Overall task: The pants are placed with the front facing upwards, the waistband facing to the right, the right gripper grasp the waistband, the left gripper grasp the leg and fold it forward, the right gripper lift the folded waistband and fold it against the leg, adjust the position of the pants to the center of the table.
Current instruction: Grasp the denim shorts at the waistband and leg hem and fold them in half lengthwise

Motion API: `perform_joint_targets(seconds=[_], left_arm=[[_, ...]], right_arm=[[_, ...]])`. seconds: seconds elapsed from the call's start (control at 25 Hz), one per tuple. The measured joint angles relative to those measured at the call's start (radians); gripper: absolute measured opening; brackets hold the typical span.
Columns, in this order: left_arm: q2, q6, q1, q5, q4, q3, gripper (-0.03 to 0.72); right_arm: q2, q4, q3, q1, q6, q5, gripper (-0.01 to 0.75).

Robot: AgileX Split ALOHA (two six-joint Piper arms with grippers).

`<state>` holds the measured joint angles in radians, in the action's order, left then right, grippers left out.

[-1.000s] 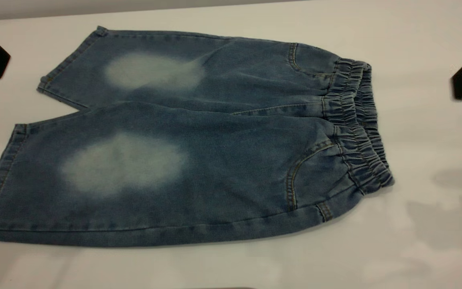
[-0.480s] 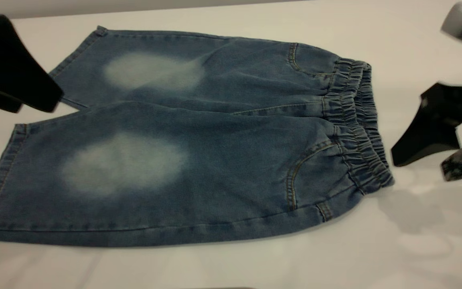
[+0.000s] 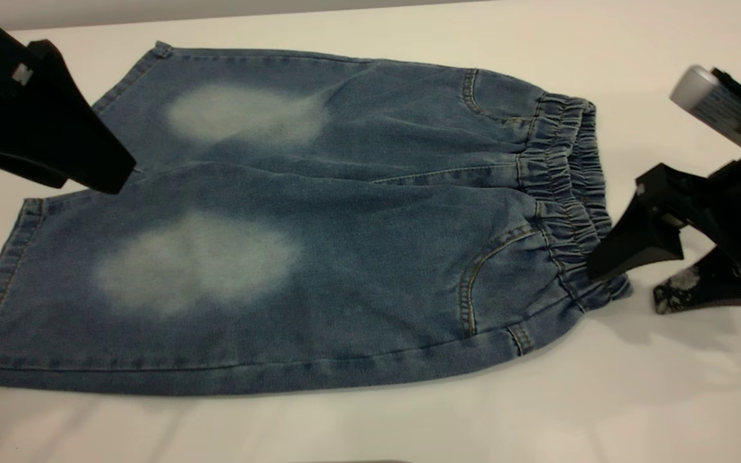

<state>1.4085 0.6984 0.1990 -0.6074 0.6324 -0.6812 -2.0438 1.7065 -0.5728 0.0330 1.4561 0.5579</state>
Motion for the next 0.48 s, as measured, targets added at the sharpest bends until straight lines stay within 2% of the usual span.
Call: perform_joint_targets(seconds=[0.28,0.48], left_arm=[[0.0,0.0,0.0,0.028,0.0,0.0,0.515],[0.0,0.0,0.0,0.041,0.0,0.0,0.515]], right_arm=[[-0.038,-0.004,-0.004,-0.031,0.023,0.085,0.531],[-0.041,-0.004,-0.005,-0.031,0.06,0.097,0.531]])
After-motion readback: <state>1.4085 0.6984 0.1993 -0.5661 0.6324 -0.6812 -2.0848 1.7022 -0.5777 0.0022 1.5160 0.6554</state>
